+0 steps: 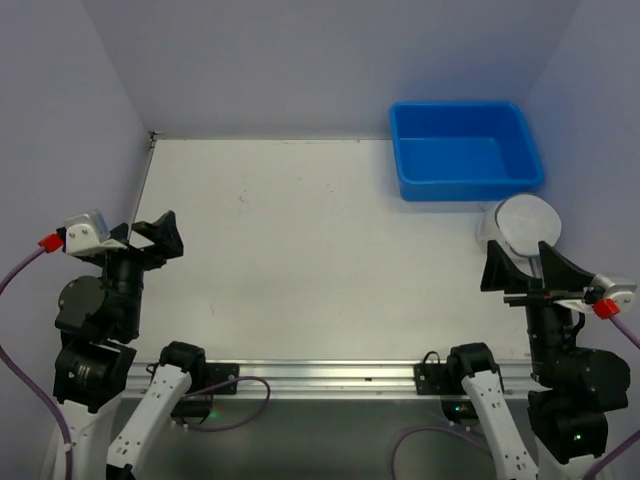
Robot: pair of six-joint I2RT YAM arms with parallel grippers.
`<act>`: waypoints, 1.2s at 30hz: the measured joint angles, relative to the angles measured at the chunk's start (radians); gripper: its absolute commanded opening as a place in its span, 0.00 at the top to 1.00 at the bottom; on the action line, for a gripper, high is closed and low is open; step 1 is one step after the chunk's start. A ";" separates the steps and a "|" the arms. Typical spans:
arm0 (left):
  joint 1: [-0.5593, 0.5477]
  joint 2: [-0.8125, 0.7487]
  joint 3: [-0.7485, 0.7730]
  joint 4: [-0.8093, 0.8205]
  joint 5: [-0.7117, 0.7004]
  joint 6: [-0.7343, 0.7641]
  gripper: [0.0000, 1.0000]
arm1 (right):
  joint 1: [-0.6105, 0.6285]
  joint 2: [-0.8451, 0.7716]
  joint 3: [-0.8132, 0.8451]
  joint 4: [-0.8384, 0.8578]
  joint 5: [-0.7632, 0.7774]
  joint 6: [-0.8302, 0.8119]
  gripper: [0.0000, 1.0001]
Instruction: Unzip the laundry bag and remove the bra
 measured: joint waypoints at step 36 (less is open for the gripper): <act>-0.027 0.117 -0.462 0.241 0.201 -0.050 0.00 | -0.225 1.325 0.186 -0.004 0.603 0.327 0.01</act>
